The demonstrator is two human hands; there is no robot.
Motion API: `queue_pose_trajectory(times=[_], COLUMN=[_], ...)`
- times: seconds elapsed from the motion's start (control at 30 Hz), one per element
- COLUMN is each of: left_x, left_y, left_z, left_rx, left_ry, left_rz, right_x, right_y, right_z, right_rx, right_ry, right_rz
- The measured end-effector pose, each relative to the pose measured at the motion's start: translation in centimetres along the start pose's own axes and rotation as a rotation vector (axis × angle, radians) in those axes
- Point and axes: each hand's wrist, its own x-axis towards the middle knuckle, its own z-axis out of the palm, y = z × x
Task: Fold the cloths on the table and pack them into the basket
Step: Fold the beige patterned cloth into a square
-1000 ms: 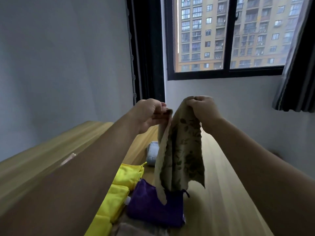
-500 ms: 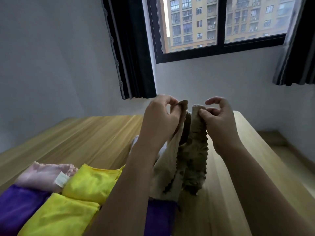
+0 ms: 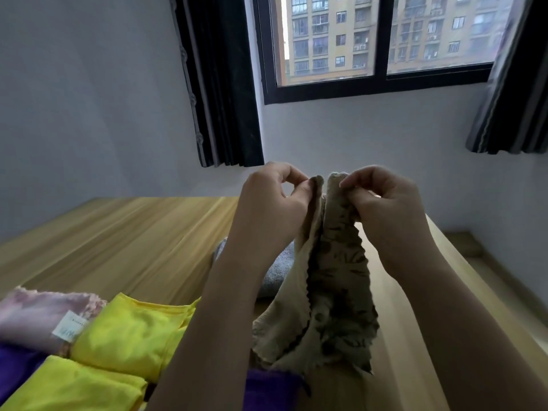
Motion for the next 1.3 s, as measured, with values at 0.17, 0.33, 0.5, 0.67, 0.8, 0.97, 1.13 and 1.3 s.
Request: queue_pose_trajectory(times=[0.17, 0.33, 0.5, 0.67, 0.8, 0.97, 1.13, 1.3], left_x=[-0.1, 0.1, 0.1, 0.2, 0.3, 0.2, -0.1, -0.3], left_y=[-0.1, -0.1, 0.0, -0.2, -0.4, -0.6, -0.7, -0.7], left_z=[0.1, -0.3, -0.5, -0.5, -0.6, -0.7, -0.7, -0.5], left_rx=[-0.006, -0.043, -0.038, -0.002, 0.009, 0.033, 0.256, 0.254], left_ry=[0.015, 0.043, 0.059, 0.075, 0.077, -0.024, -0.23, -0.335], left_rz=[-0.008, -0.044, -0.042, -0.041, -0.05, -0.01, 0.01, 0.038], right_x=[-0.4, -0.7, -1.1, -1.3, -1.1, -0.8, -0.5, -0.2], right_y=[-0.9, -1.1, -1.3, -1.2, -0.9, -0.8, -0.6, -0.6], right_z=[0.1, 0.1, 0.5, 0.9, 1.0, 0.7, -0.2, -0.9], right_rx=[-0.013, -0.174, -0.203, -0.272, -0.295, -0.192, -0.096, -0.075], right_ry=[-0.032, -0.111, -0.199, -0.226, -0.168, -0.091, -0.037, -0.035], right_rz=[0.022, -0.008, -0.005, -0.041, -0.065, -0.058, -0.062, -0.082])
